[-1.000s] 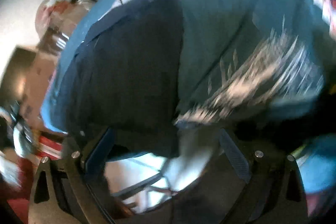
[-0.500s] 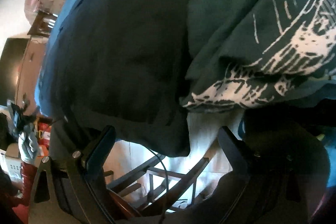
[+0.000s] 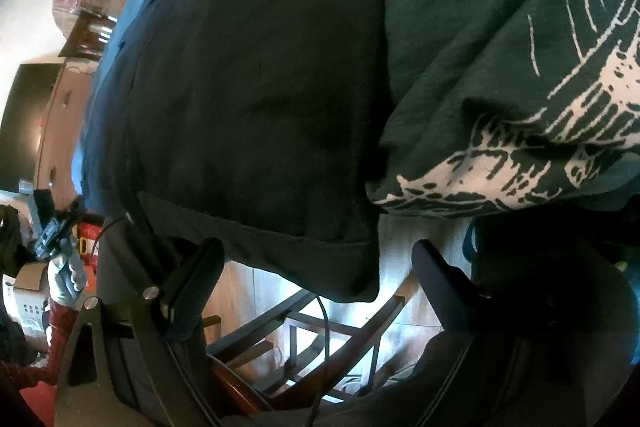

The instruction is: Fold large clothes

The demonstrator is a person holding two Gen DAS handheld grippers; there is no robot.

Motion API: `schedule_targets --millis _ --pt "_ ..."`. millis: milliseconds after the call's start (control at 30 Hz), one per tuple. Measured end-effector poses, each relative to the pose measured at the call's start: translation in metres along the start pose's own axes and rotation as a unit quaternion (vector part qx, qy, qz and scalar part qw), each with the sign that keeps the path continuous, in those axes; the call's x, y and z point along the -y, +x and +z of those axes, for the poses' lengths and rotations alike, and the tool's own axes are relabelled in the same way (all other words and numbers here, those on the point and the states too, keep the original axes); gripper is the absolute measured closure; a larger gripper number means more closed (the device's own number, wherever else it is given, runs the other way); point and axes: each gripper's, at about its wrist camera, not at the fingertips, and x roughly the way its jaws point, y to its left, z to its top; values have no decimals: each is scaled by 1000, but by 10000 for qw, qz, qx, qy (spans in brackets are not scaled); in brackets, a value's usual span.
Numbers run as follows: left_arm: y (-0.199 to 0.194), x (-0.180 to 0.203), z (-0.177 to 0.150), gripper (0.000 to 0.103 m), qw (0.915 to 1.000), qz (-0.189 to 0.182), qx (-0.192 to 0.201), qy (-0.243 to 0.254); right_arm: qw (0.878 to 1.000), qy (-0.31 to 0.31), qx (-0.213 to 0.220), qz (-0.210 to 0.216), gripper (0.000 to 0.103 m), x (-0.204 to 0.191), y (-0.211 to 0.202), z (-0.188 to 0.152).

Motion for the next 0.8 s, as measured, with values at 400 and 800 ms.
schedule_targets --millis 400,800 --pt "9 5 7 81 9997 -259 -47 -2 9997 -159 -15 -183 13 -5 3 -3" --pt "10 2 3 80 9994 -326 -41 -140 9994 -237 -249 54 40 -6 11 3"
